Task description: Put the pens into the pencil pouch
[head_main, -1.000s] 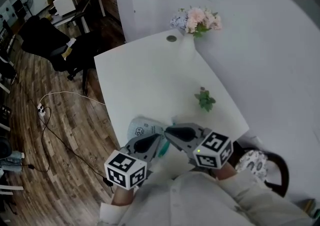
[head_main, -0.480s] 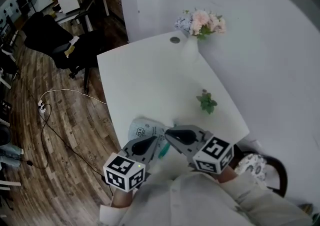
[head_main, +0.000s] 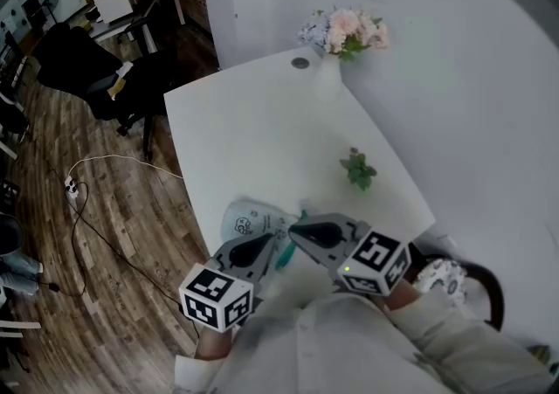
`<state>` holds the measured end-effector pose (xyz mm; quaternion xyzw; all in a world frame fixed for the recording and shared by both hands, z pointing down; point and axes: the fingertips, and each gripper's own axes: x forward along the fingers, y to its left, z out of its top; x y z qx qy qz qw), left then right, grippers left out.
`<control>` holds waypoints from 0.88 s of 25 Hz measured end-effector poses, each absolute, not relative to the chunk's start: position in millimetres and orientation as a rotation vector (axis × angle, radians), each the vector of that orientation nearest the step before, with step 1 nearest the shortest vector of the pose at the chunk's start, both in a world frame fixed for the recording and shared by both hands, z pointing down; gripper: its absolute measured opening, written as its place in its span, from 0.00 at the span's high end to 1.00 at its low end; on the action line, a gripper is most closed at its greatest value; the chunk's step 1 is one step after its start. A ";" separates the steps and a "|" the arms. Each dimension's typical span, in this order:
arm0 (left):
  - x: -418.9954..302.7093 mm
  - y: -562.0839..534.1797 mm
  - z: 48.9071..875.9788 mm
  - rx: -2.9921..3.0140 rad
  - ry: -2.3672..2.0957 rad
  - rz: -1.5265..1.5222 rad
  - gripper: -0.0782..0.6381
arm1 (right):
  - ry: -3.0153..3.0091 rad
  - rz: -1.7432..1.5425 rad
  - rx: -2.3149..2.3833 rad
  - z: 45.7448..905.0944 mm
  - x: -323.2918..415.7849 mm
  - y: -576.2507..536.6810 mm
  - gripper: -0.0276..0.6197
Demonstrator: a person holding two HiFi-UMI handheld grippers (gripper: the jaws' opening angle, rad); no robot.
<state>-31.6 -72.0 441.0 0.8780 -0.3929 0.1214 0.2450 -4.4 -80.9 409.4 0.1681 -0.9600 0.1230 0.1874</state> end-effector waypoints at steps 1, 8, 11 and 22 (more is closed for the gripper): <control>-31.1 -72.0 441.1 2.394 -1.069 0.320 0.88 | -2.693 0.341 0.470 409.7 -3.0 -81.3 0.95; -29.0 -72.7 443.4 2.389 -1.055 0.312 0.88 | -2.650 0.290 0.421 410.2 3.8 -80.0 0.95; -29.2 -71.9 443.5 2.387 -1.051 0.309 0.88 | -2.620 0.249 0.408 411.5 8.4 -78.4 0.95; -25.1 -72.3 446.2 2.385 -1.024 0.323 0.88 | -2.541 0.282 0.422 413.0 5.5 -81.7 0.95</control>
